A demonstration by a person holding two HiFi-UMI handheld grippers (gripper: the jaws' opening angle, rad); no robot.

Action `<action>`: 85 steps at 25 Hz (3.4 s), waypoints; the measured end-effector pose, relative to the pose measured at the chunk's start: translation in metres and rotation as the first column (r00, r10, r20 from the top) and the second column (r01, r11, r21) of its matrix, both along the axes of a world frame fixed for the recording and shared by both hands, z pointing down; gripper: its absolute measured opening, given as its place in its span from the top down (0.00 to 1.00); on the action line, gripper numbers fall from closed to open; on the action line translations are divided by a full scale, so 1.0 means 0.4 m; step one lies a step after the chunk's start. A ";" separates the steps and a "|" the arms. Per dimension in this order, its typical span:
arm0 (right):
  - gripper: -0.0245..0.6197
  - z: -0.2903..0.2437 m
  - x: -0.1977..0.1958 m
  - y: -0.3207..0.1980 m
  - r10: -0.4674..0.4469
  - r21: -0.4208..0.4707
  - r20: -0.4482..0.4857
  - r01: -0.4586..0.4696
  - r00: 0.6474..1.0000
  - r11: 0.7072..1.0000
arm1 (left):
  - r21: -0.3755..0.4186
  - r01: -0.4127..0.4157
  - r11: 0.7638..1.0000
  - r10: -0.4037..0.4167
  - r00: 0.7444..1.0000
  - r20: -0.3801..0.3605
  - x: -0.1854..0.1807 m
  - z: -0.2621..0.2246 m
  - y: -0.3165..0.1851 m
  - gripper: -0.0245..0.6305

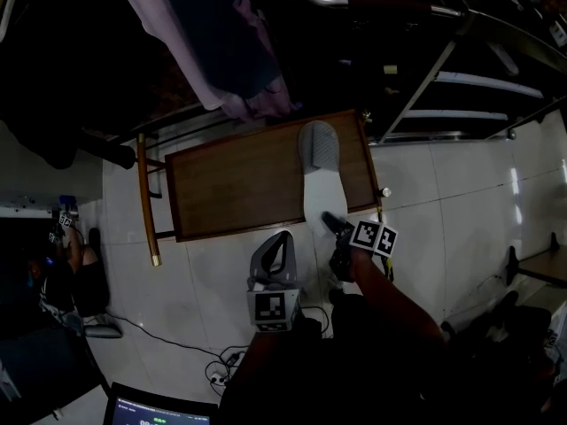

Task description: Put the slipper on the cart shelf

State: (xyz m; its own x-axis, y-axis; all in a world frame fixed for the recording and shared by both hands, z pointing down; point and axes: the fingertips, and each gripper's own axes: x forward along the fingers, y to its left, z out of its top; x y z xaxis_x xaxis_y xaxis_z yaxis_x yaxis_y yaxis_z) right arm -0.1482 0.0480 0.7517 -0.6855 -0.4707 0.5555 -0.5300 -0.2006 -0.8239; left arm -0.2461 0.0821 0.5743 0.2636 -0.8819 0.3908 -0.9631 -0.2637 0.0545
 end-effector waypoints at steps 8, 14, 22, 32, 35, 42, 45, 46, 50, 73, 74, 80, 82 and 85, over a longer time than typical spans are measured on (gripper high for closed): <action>0.65 0.005 0.008 0.004 -0.004 0.022 -0.069 0.006 0.998 1.000 | -0.002 0.003 1.000 -0.003 1.000 -0.005 0.000 0.001 0.007 0.94; 0.73 -0.012 0.010 0.011 0.004 0.042 -0.091 0.000 0.996 0.999 | 0.000 0.004 1.000 -0.004 1.000 -0.005 0.000 -0.002 0.013 0.94; 0.83 -0.051 -0.001 0.015 -0.022 0.106 -0.155 0.039 0.988 0.994 | 0.008 0.003 1.000 -0.003 1.000 -0.014 0.000 -0.014 0.023 0.94; 0.86 -0.087 -0.007 0.028 -0.068 0.196 -0.298 0.131 0.952 0.972 | 0.019 0.019 1.000 -0.019 1.000 -0.007 -0.016 -0.021 0.047 0.94; 0.87 -0.106 -0.013 0.024 -0.081 0.225 -0.322 0.159 0.943 0.961 | 0.018 0.022 1.000 -0.022 1.000 0.000 -0.022 -0.026 0.047 0.94; 0.87 -0.147 -0.010 0.033 -0.092 0.287 -0.381 0.212 0.920 0.934 | 0.025 0.020 0.999 -0.020 1.000 -0.008 -0.025 -0.039 0.052 0.94; 0.87 -0.195 -0.002 0.029 -0.072 0.355 -0.455 0.255 0.888 0.900 | 0.030 0.015 0.999 -0.014 1.000 -0.011 -0.024 -0.044 0.054 0.94; 0.87 -0.209 0.000 0.026 -0.062 0.379 -0.477 0.269 0.877 0.886 | 0.030 0.013 0.999 -0.013 1.000 -0.014 -0.024 -0.046 0.052 0.94; 0.88 -0.274 -0.002 0.005 -0.008 0.472 -0.530 0.302 0.848 0.828 | 0.033 0.009 0.999 -0.008 0.999 -0.031 -0.022 -0.054 0.047 0.94; 0.88 -0.809 0.070 -0.026 0.319 0.847 -0.474 0.326 0.821 0.421 | 0.193 -0.004 0.981 0.020 0.997 -0.080 0.017 -0.278 -0.013 0.94; 0.88 -0.829 0.079 -0.029 0.330 0.857 -0.465 0.323 0.822 0.402 | 0.214 0.004 0.977 0.016 0.996 -0.090 0.023 -0.301 -0.018 0.94; 0.88 -0.916 0.126 -0.013 0.379 0.889 -0.439 0.334 0.815 0.314 | 0.272 0.016 0.962 0.007 0.997 -0.082 0.046 -0.345 -0.016 0.94; 0.87 -0.909 0.146 -0.014 0.379 0.883 -0.456 0.354 0.805 0.309 | 0.271 -0.007 0.962 0.019 0.999 -0.041 0.061 -0.338 -0.015 0.94; 0.87 -0.935 0.168 -0.017 0.387 0.887 -0.451 0.355 0.804 0.296 | 0.275 -0.023 0.961 0.037 0.998 -0.045 0.092 -0.346 -0.003 0.94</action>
State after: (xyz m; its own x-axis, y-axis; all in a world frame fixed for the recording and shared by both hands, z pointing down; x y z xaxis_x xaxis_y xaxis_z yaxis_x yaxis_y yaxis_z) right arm -0.0809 0.0411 0.3776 -0.4532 -0.8899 -0.0520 -0.8904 0.4547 -0.0217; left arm -0.2091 0.0809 0.4358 0.3043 -0.9449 0.1211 -0.9525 -0.3038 0.0230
